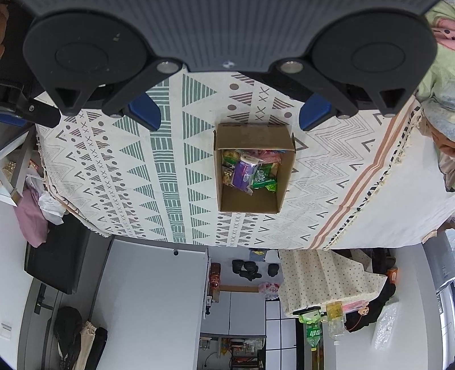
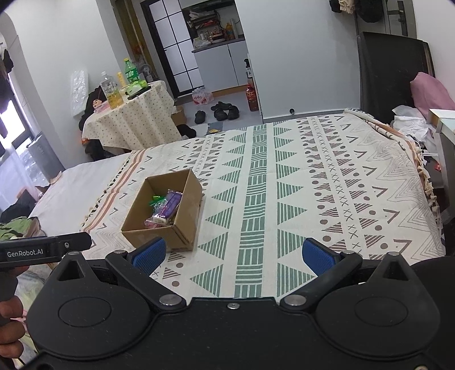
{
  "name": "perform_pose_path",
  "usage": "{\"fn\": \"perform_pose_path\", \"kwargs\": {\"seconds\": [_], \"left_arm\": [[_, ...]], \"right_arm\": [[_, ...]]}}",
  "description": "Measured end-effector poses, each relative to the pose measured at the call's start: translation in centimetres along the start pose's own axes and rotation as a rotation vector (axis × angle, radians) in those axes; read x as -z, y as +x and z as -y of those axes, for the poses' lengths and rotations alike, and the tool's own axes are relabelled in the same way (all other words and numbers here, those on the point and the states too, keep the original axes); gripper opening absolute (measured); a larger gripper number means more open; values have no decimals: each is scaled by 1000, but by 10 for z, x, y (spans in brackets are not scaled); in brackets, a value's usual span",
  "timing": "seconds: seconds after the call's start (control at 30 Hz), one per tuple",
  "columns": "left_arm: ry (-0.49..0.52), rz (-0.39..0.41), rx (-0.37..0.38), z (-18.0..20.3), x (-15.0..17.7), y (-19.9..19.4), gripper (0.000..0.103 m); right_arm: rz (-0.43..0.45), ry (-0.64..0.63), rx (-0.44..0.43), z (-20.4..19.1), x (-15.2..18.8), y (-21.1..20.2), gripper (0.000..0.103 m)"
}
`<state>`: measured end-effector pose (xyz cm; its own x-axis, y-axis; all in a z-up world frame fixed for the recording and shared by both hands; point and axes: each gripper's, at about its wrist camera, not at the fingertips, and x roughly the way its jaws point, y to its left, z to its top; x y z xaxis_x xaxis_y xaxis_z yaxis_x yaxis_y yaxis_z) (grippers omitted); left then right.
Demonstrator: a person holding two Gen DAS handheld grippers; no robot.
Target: Organize snacks
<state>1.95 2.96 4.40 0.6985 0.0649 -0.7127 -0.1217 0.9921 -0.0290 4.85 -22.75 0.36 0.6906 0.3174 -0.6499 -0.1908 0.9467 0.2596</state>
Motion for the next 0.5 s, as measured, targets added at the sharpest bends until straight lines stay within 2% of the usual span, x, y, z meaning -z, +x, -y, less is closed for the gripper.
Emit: {"fn": "perform_pose_path", "kwargs": {"seconds": [0.5], "left_arm": [[2, 2, 7, 1, 0, -2, 103]], "right_arm": [[0, 1, 3, 1, -1, -1, 103]]}}
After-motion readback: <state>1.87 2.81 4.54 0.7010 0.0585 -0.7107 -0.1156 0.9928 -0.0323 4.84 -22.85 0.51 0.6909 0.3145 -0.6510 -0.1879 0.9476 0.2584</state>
